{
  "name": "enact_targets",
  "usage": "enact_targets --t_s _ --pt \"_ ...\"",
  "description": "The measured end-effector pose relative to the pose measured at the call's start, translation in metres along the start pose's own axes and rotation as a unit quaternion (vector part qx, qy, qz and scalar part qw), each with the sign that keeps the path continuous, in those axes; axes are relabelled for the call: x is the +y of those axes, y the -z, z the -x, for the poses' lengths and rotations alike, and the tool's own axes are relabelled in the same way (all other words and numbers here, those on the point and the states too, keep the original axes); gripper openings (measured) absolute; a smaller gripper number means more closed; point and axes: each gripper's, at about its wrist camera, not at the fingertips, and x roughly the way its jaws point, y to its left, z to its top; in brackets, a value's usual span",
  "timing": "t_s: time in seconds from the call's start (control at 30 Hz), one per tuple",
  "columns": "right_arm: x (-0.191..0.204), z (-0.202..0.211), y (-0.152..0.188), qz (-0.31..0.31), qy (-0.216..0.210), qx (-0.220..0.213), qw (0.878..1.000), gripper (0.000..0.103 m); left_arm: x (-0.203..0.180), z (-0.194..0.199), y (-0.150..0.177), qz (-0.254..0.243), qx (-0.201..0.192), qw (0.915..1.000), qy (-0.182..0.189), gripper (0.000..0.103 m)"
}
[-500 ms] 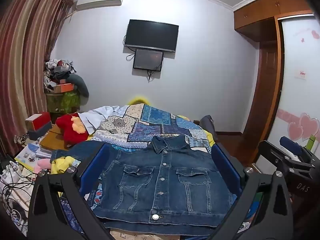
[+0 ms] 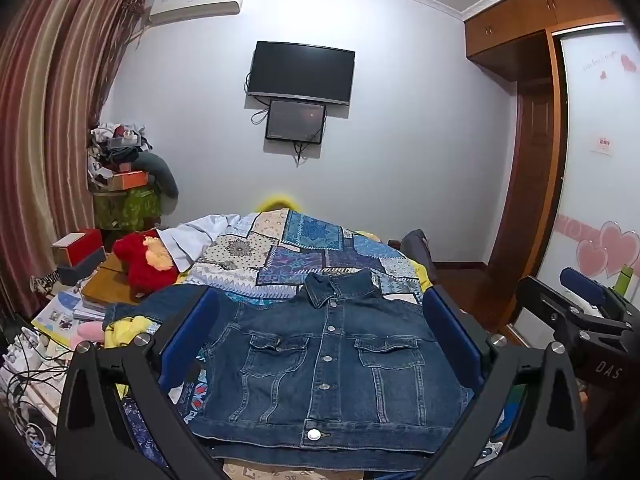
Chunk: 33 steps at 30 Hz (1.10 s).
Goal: Fold large clothes
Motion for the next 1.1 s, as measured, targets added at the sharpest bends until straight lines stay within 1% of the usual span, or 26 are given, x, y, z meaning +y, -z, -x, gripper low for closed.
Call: enact_targets --t_s 1.1 --pt "0.0016 -0.0028 0.0015 0.001 -0.001 -0.001 1.0 0.103 0.0004 -0.0002 -0.0008 0.002 0.0 1.0 0.002 0.103"
